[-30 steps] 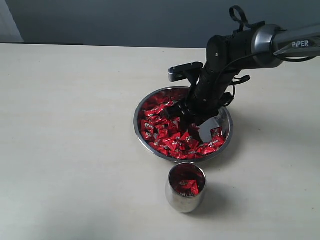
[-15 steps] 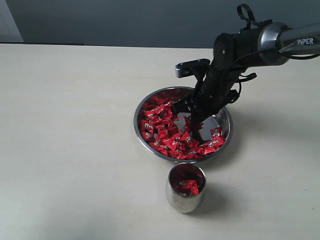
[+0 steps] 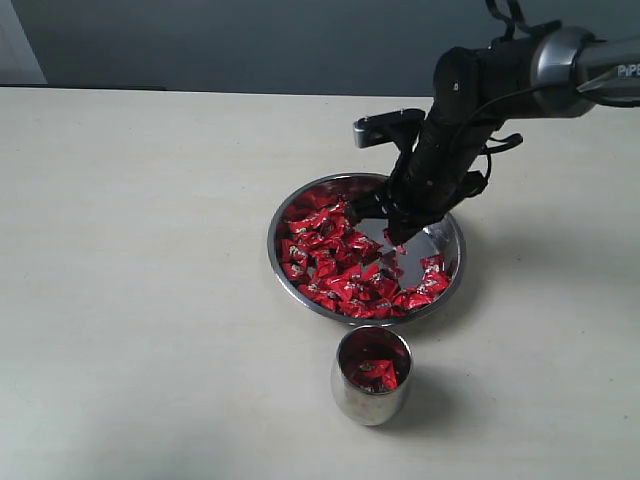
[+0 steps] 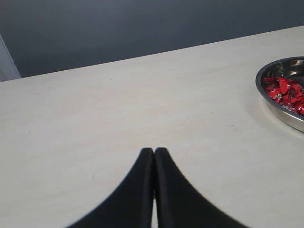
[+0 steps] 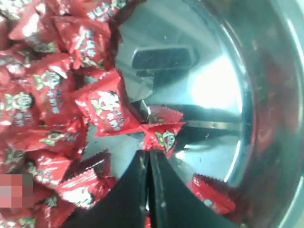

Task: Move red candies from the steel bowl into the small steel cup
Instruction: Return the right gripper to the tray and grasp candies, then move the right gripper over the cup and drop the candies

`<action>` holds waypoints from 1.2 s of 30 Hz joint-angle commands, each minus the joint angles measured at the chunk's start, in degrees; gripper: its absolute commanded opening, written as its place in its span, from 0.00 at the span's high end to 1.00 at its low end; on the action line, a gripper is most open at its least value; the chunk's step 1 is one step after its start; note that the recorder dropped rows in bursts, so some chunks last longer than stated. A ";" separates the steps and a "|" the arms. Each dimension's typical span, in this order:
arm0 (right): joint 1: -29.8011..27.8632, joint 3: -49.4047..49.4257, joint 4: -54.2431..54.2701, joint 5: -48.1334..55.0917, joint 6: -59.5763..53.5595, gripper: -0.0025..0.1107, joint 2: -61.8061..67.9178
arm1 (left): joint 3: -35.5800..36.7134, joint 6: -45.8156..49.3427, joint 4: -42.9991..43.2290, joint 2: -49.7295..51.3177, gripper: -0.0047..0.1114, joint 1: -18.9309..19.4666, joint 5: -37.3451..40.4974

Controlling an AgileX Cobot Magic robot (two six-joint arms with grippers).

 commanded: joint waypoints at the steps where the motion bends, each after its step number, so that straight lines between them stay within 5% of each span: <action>1: -0.14 -0.18 1.28 3.36 -0.40 0.97 -5.05 | -0.06 -0.22 -0.15 -0.25 0.96 -0.30 -0.41; 17: 5.62 12.97 12.56 10.92 -9.12 0.97 -22.01 | -0.06 -0.22 -0.15 -0.25 0.96 -0.30 -0.41; 36: 10.01 19.92 17.74 14.72 -14.71 0.97 -23.28 | -0.06 -0.22 -0.15 -0.25 0.96 -0.30 -0.41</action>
